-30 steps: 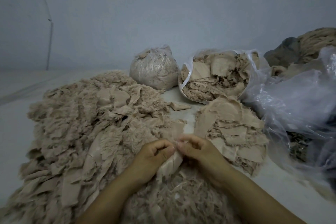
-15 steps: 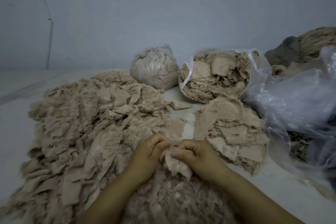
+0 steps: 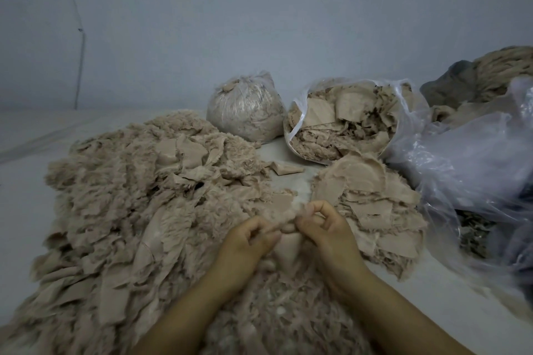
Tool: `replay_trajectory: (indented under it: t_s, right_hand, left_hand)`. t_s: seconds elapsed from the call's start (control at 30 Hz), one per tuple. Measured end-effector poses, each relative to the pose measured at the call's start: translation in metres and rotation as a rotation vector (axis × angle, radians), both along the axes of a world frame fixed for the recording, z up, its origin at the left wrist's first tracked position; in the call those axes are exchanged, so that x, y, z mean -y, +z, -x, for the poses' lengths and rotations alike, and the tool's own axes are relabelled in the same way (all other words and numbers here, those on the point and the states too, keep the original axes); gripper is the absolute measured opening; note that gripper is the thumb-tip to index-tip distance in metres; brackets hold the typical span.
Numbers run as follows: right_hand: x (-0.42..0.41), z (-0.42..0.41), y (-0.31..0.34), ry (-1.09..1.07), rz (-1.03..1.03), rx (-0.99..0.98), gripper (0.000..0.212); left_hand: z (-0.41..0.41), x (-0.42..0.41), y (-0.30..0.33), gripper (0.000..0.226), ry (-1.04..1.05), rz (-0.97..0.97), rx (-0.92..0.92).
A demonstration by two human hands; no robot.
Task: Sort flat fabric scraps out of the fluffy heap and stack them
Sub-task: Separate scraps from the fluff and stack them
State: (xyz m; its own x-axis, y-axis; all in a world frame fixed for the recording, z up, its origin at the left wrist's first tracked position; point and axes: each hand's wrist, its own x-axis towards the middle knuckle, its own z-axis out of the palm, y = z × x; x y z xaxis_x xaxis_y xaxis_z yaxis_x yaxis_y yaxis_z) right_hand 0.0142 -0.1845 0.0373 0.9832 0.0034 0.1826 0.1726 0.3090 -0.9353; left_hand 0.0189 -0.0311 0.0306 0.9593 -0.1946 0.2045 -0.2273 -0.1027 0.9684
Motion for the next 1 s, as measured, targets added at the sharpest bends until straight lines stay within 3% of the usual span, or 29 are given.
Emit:
replay_trajectory:
  t_s: [0.07, 0.17, 0.27, 0.4, 0.5, 0.63, 0.8, 0.93, 1.0]
  right_hand:
    - [0.002, -0.001, 0.0, -0.053, 0.057, -0.031, 0.014]
    - [0.002, 0.001, -0.003, 0.064, 0.211, -0.059, 0.037]
    - [0.0, -0.001, -0.003, -0.056, 0.315, 0.024, 0.012]
    - [0.012, -0.01, -0.002, -0.258, 0.12, -0.063, 0.02]
    - [0.014, -0.007, -0.001, -0.149, 0.161, -0.109, 0.027]
    - [0.002, 0.002, -0.003, 0.138, 0.337, -0.073, 0.029]
    - [0.005, -0.003, -0.001, -0.018, 0.069, -0.074, 0.024]
    - [0.002, 0.001, -0.001, 0.061, 0.224, -0.061, 0.052]
    - [0.0, 0.003, -0.003, 0.094, 0.294, -0.043, 0.041]
  left_hand:
    - [0.0, -0.003, 0.002, 0.015, 0.035, 0.138, -0.038]
    - [0.001, -0.002, 0.007, 0.011, -0.049, 0.038, -0.001]
    - [0.002, 0.004, 0.004, 0.013, -0.088, -0.132, 0.025]
    - [0.0, -0.005, 0.008, 0.016, -0.004, 0.105, -0.123]
    - [0.001, -0.01, 0.011, 0.019, -0.056, 0.2, -0.173]
    - [0.003, -0.006, 0.009, 0.021, -0.091, 0.048, -0.098]
    - [-0.006, -0.011, 0.009, 0.021, 0.143, 0.295, -0.143]
    - [-0.005, -0.01, 0.009, 0.024, 0.122, 0.275, -0.12]
    - [-0.002, -0.007, 0.009, 0.026, 0.067, 0.247, -0.082]
